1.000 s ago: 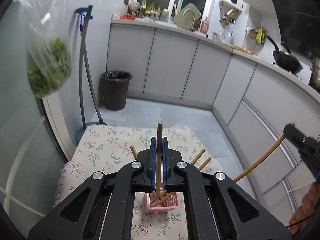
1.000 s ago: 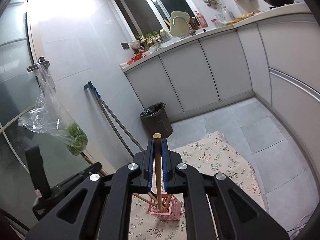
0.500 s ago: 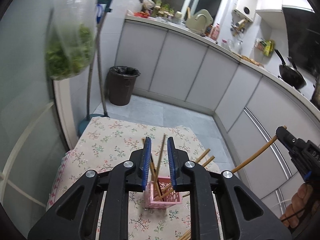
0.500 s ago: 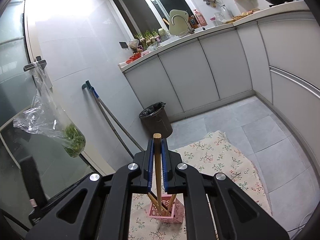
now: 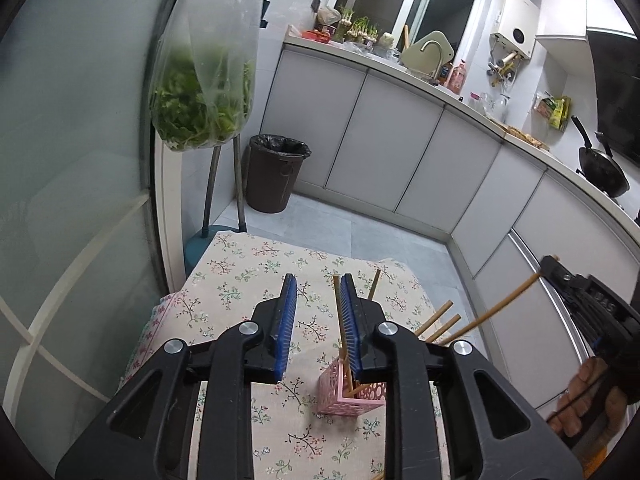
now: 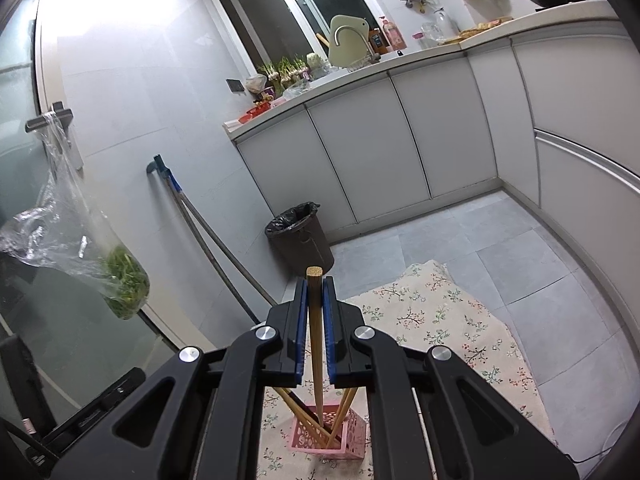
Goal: Organize utensils
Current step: 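Lower both chopsticks into the pink holder and open both tools, then withdraw both tools from the pink holder toward the chopstick bundle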
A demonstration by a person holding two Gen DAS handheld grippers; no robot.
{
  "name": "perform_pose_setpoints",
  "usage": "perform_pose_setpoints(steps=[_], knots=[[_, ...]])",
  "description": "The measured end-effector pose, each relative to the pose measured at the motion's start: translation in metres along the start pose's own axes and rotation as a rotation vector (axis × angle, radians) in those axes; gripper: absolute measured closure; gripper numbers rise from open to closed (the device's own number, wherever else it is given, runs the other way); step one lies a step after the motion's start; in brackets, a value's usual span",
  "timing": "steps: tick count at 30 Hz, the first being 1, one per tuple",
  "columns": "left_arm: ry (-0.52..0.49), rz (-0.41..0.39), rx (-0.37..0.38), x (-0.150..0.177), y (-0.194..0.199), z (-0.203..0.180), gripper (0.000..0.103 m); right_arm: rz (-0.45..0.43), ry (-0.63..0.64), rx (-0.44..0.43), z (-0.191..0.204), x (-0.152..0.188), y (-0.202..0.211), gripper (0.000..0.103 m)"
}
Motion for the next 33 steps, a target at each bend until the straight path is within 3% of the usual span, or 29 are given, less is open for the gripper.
perform_pose_setpoints(steps=[11, 13, 14, 15, 16, 27, 33], knots=[[-0.005, 0.018, 0.0, 0.004, -0.007, 0.001, 0.08, 0.045, 0.003, -0.008, 0.003, 0.029, -0.032, 0.094], [-0.001, 0.015, 0.0, 0.004, -0.006, 0.003, 0.08, 0.055, 0.007, -0.024, 0.004, 0.035, -0.034, 0.088], [0.001, 0.014, 0.0, 0.004, -0.006, 0.004, 0.08, 0.056, 0.008, -0.028, 0.006, 0.036, -0.033, 0.081], [0.004, 0.013, 0.0, 0.003, -0.005, 0.004, 0.08, 0.051, 0.007, -0.031, 0.006, 0.037, -0.032, 0.065], [0.006, 0.014, 0.002, 0.003, -0.005, 0.004, 0.08, 0.045, 0.008, -0.03, 0.007, 0.038, -0.031, 0.063], [-0.05, 0.054, 0.055, 0.017, -0.004, -0.02, 0.068, 0.062, 0.11, 0.028, 0.006, 0.043, -0.011, 0.062], [-0.09, 0.088, 0.066, 0.031, -0.007, -0.032, 0.061, 0.105, 0.144, 0.053, 0.0, 0.053, 0.002, 0.047]])
Point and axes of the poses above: each gripper's, at about its wrist camera, not at the fingertips, and y roughly against the way its jaws point, z to its left, x to its underside, the point moved 3 cm from there along -y, roughly the way its jaws point, and after that the axes turned 14 degrees about -z, right-handed, at the moved point
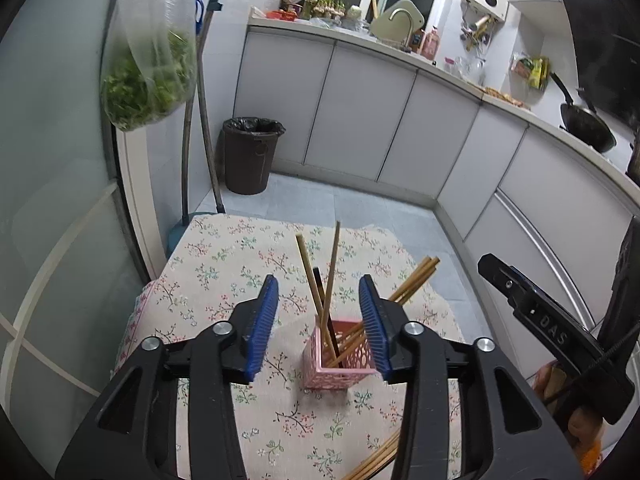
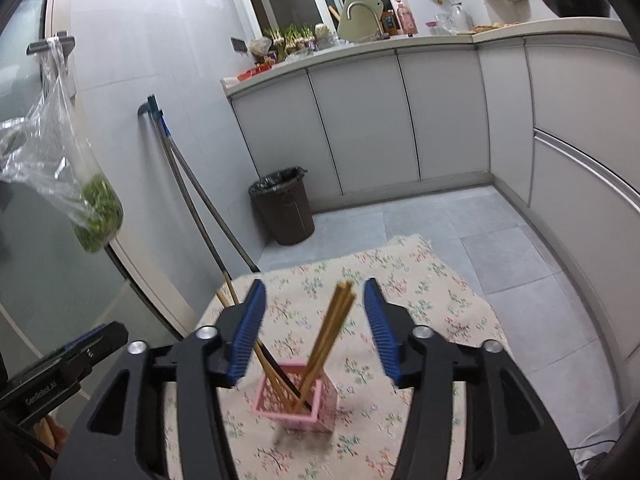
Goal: Organize utensils
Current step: 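Withdraw both tools from the pink holder toward the chopstick bundle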
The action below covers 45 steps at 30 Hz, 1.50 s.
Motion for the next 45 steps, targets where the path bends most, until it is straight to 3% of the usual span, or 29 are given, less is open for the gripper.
perform_pose_setpoints(steps=[3, 9, 15, 22, 27, 34, 45], knots=[[-0.011, 0.022, 0.016, 0.008, -0.002, -0.007, 0.06, 0.027, 0.037, 0.029, -0.002, 0.009, 0.004, 0.045], [-0.058, 0.053, 0.036, 0.024, -0.004, -0.021, 0.056, 0.056, 0.056, 0.071, -0.01, 0.019, 0.015, 0.03], [-0.083, 0.075, 0.044, 0.035, -0.003, -0.027, 0.049, 0.103, 0.079, 0.107, -0.019, 0.029, 0.021, 0.024], [-0.103, 0.104, 0.038, 0.048, -0.004, -0.032, 0.021, 0.156, 0.12, 0.168, -0.031, 0.049, 0.033, 0.017], [-0.08, 0.149, 0.046, 0.058, -0.007, -0.034, 0.011, 0.187, 0.09, 0.234, -0.055, 0.06, 0.047, 0.016], [-0.158, 0.29, 0.069, 0.092, -0.028, -0.058, 0.007, 0.247, -0.048, 0.298, -0.101, 0.083, 0.079, 0.013], [-0.339, 0.628, 0.138, 0.191, -0.082, -0.113, 0.007, 0.356, -0.286, 0.385, -0.15, 0.126, 0.117, 0.011]])
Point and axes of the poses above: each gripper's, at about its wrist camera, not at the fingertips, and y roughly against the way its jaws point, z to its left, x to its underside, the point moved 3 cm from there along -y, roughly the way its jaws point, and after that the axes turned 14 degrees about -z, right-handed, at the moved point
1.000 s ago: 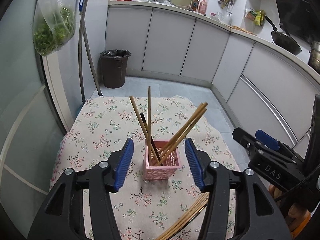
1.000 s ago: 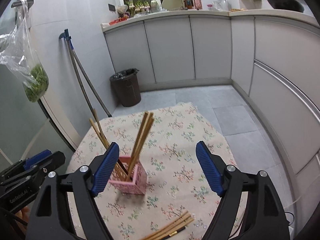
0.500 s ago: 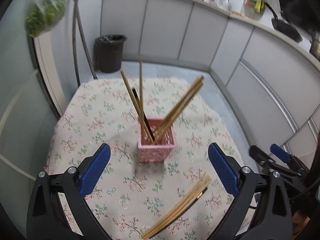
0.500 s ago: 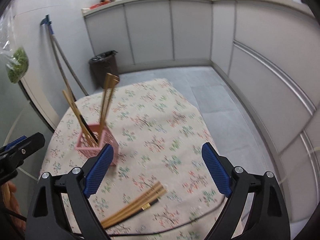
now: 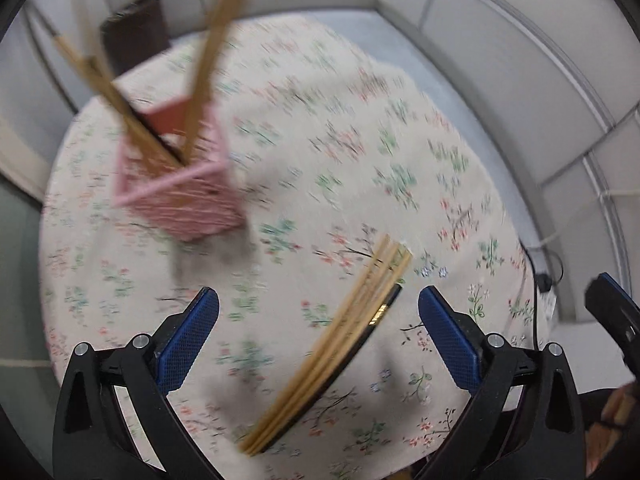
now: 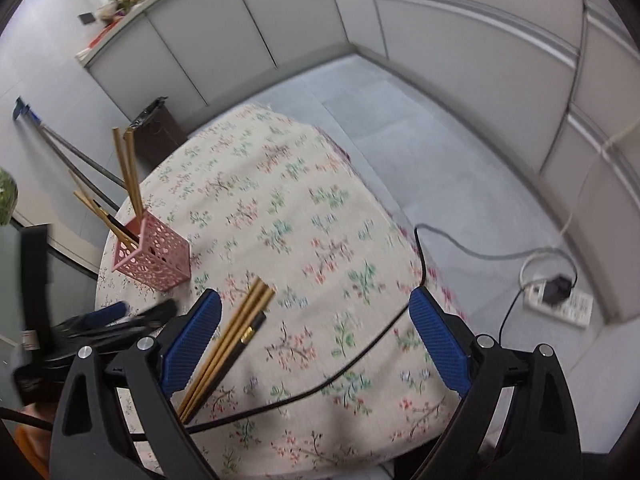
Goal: Organize utensils
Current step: 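Withdraw both tools from the pink holder toward the chopstick bundle, then grasp a wooden chopstick from the bundle with the left tool and lift it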
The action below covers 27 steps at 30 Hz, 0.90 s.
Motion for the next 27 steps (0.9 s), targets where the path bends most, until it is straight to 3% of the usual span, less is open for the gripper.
perform_pose_setpoints(steps=[4, 6, 8, 13, 18, 27], knots=[[-0.029, 0.061, -0.004, -0.003, -0.03, -0.014, 0.009, 0.015, -0.005, 0.004, -0.002, 0.003, -0.004, 0.011], [-0.022, 0.083, 0.0, -0.006, -0.04, -0.016, 0.016, 0.025, -0.014, 0.005, -0.005, 0.004, -0.006, 0.011], [-0.005, 0.123, 0.016, -0.008, -0.052, -0.018, 0.036, 0.054, -0.041, -0.002, -0.01, 0.005, -0.011, 0.011], [0.003, 0.188, 0.024, -0.006, -0.077, -0.018, 0.056, 0.139, -0.165, -0.048, -0.023, 0.007, -0.024, 0.011], [-0.032, 0.181, 0.012, -0.007, -0.084, -0.019, 0.07, 0.152, -0.203, -0.047, -0.028, 0.007, -0.028, 0.011], [-0.089, 0.16, -0.022, 0.001, -0.085, -0.019, 0.092, 0.153, -0.147, -0.014, -0.019, 0.006, -0.039, 0.011]])
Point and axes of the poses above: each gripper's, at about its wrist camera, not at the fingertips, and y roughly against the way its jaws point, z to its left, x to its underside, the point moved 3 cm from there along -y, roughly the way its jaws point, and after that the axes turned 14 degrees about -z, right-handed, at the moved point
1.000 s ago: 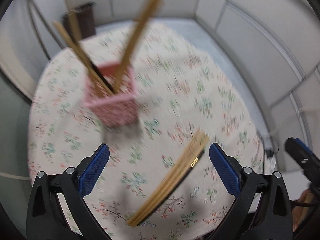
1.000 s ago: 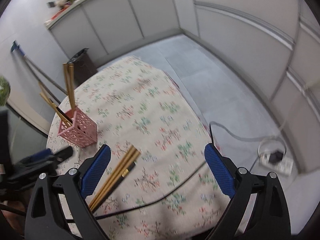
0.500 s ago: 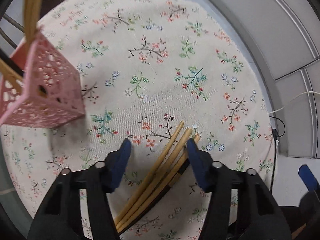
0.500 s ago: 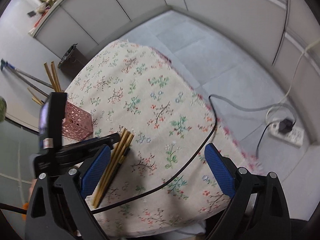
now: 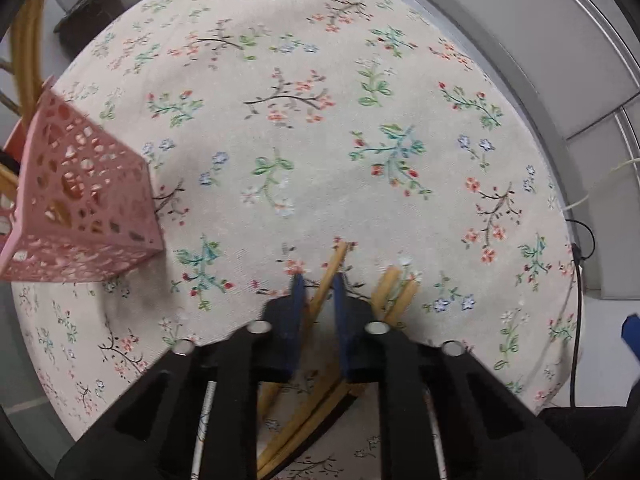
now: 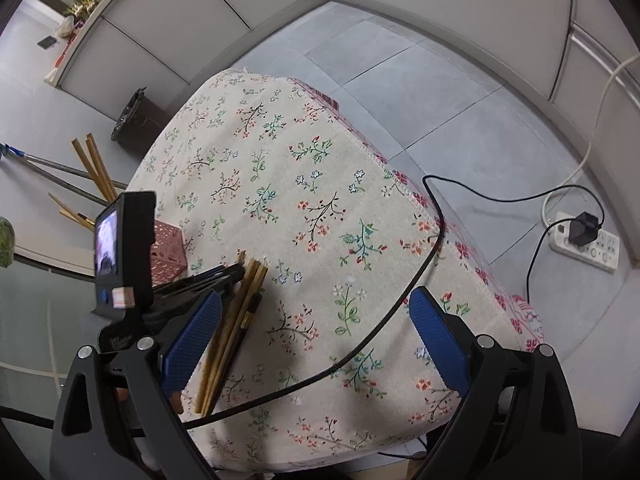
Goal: Organize utensils
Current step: 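Grasp a wooden chopstick from the bundle with the left tool and lift it, then grasp a wooden chopstick with the right tool while the left tool holds its chopstick upright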
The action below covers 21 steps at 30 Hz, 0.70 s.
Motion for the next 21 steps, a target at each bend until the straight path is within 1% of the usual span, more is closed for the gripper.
perform_pose_setpoints(steps=[1, 3, 5, 7, 8, 10, 11, 12, 15, 17, 19, 20, 21], knots=[[0.011, -0.015, 0.015, 0.003, 0.002, 0.004, 0.093, -0.003, 0.012, 0.011, 0.002, -0.001, -0.003, 0.011], [0.023, -0.034, 0.004, 0.012, 0.008, 0.014, 0.095, -0.001, 0.044, 0.029, 0.01, -0.002, -0.012, 0.011], [0.031, -0.053, -0.009, 0.021, 0.018, 0.028, 0.097, 0.003, 0.067, 0.038, 0.017, -0.003, -0.023, 0.013], [0.035, -0.069, -0.023, 0.03, 0.029, 0.038, 0.098, 0.032, 0.088, 0.044, 0.024, 0.0, -0.037, 0.025], [0.043, -0.083, -0.029, 0.035, 0.038, 0.046, 0.098, 0.066, 0.084, 0.039, 0.027, 0.004, -0.047, 0.028], [0.056, -0.112, -0.039, 0.041, 0.057, 0.057, 0.098, 0.15, 0.052, 0.014, 0.031, 0.012, -0.065, 0.047], [0.068, -0.135, -0.04, 0.044, 0.069, 0.062, 0.098, 0.195, 0.029, -0.001, 0.033, 0.016, -0.074, 0.052], [0.082, -0.155, -0.037, 0.047, 0.079, 0.066, 0.098, 0.221, 0.017, -0.01, 0.037, 0.02, -0.081, 0.058], [0.126, -0.205, -0.021, 0.058, 0.109, 0.071, 0.098, 0.216, 0.021, -0.009, 0.051, 0.024, -0.089, 0.065], [0.142, -0.23, -0.012, 0.065, 0.124, 0.074, 0.098, 0.216, 0.017, -0.01, 0.057, 0.023, -0.093, 0.067], [0.149, -0.25, -0.008, 0.066, 0.132, 0.071, 0.098, 0.223, 0.011, -0.008, 0.062, 0.023, -0.097, 0.071], [0.148, -0.259, -0.007, 0.062, 0.133, 0.066, 0.098, 0.229, 0.013, -0.003, 0.064, 0.025, -0.1, 0.072], [0.148, -0.267, -0.005, 0.06, 0.136, 0.066, 0.098, 0.234, 0.017, 0.003, 0.066, 0.027, -0.103, 0.074]])
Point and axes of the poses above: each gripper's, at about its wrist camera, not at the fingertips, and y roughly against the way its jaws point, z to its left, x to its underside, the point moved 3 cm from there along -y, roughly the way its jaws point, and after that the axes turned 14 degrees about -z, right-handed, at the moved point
